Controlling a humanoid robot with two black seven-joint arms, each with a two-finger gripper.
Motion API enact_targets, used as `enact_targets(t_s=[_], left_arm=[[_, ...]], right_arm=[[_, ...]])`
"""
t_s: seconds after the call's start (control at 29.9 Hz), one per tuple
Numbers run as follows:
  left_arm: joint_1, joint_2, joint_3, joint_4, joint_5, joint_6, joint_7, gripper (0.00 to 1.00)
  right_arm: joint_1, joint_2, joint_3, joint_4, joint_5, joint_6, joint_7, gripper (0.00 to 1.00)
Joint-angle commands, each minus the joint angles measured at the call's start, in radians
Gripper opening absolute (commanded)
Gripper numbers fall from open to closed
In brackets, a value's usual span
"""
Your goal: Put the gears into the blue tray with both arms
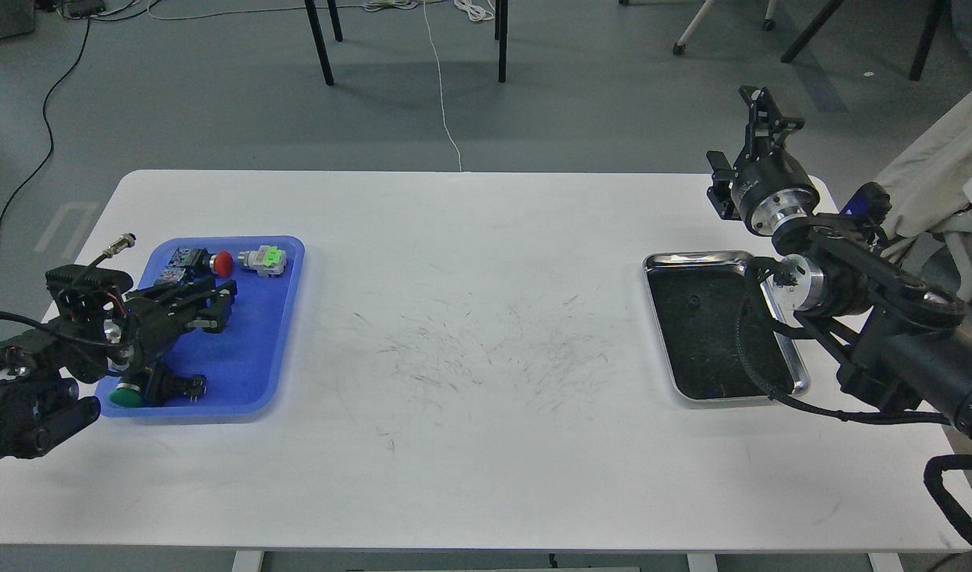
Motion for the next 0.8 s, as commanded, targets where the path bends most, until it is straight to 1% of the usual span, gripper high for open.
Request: enact_targets(t_s=[0.0,0.13,0.27,0.33,0.37,0.47,0.53,0.64,0.77], left_arm=[[0.000,0.006,-0.001,-0.001,-0.003,-0.001,0.000,0.47],[-0.008,0.018,-0.019,-0.005,-0.057,-0.005,0.000,0.58],[-0.014,0.056,-0.076,-0.013,-0.131,-0.059,0.000,0.59],[-0.022,0.089,-0.124,-0.040,-0.138,-0.114,0.000,0.59],[-0.022,0.113,-0.174,-0.069,-0.152,-0.152,0.000,0.58],[-0.022,0.197,-0.353,-0.180,-0.198,-0.293,0.000,0.54],[-0.017,0.257,-0.487,-0.244,-0.243,-0.379,0.000,0.54],[-0.015,0.279,-0.631,-0.263,-0.312,-0.441,0.000,0.54],[-0.018,0.290,-0.711,-0.271,-0.444,-0.499,0.000,0.54]], right_arm=[[0.000,-0.003,-0.001,0.002,0.000,0.000,0.000,0.97],[-0.003,-0.005,-0.001,0.002,0.000,-0.002,0.000,0.97],[-0.003,-0.002,-0.002,0.002,0.000,-0.004,0.000,0.97],[-0.003,-0.002,-0.004,0.002,0.000,-0.005,0.000,0.97],[-0.003,0.000,-0.005,0.002,0.000,-0.005,0.000,0.97],[-0.001,0.000,-0.007,0.002,0.000,-0.007,0.000,0.97],[-0.001,0.000,-0.008,0.002,-0.002,-0.008,0.000,0.97],[-0.001,0.000,-0.011,0.003,-0.002,-0.010,0.000,0.97],[0.000,-0.002,-0.013,0.005,-0.003,-0.010,0.000,0.97]])
